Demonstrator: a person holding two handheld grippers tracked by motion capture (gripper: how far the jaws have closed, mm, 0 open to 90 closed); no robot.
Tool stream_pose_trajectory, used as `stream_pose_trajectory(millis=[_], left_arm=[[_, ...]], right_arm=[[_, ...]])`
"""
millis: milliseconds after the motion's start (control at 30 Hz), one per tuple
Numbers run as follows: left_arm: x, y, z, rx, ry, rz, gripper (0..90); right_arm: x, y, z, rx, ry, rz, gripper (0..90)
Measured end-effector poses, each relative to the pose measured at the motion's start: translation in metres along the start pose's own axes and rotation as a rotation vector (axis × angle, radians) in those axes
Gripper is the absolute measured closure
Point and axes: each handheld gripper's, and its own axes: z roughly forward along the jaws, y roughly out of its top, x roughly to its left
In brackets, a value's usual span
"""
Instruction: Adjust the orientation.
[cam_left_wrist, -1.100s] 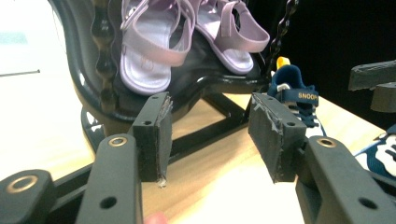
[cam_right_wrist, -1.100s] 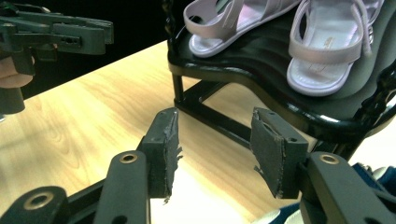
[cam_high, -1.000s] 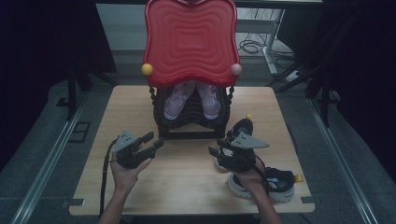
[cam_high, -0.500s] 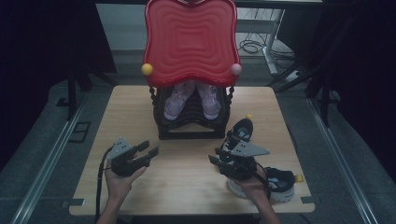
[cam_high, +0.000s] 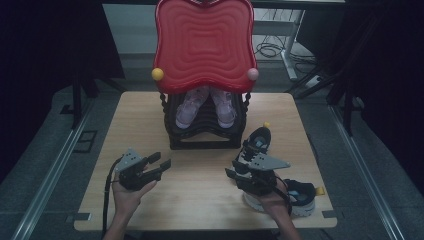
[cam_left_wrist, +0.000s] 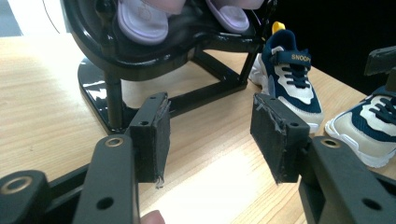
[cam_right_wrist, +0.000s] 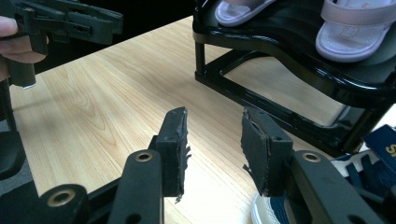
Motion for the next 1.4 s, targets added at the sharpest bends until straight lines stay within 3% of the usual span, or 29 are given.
stream_pose_trajectory(millis=[567, 1000, 1167, 1400], left_arm=[[-0.003, -0.004, 0.006, 0.040, -0.009, -0.001, 46.9], [0.000, -0.007, 0.010, 0.070, -0.013, -0.010, 46.8], [0.000, -0.008, 0.012, 0.080, -0.015, -0.014, 46.7], [-0.001, -0.009, 0.015, 0.094, -0.021, -0.015, 46.6]], right_arm=[[-0.019, -0.006, -0.026, -0.005, -0.067, 0.029, 68.4], [-0.027, -0.011, -0.042, 0.037, -0.097, 0.004, 86.8], [-0.033, -0.016, -0.054, 0.041, -0.123, 0.010, 87.9], [-0.033, -0.022, -0.059, 0.062, -0.125, 0.008, 88.7]])
